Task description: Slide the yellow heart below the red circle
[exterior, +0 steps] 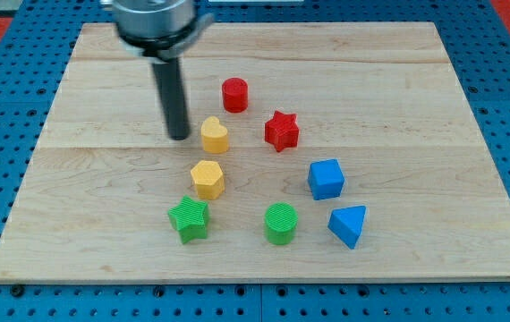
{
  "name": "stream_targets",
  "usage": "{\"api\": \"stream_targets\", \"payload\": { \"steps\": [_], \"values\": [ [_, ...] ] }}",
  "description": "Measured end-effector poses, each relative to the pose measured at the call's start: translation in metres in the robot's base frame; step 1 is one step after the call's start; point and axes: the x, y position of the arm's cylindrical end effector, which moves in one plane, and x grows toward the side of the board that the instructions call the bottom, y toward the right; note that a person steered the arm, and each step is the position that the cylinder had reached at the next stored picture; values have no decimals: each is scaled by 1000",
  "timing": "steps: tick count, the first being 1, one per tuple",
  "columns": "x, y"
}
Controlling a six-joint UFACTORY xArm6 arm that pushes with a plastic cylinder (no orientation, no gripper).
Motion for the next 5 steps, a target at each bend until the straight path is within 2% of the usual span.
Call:
{"api": "stream_targets", "payload": {
  "steps": [1,2,3,5],
  "values": [
    [59,-6],
    [59,1],
    [25,30],
    [28,49]
  ]
}}
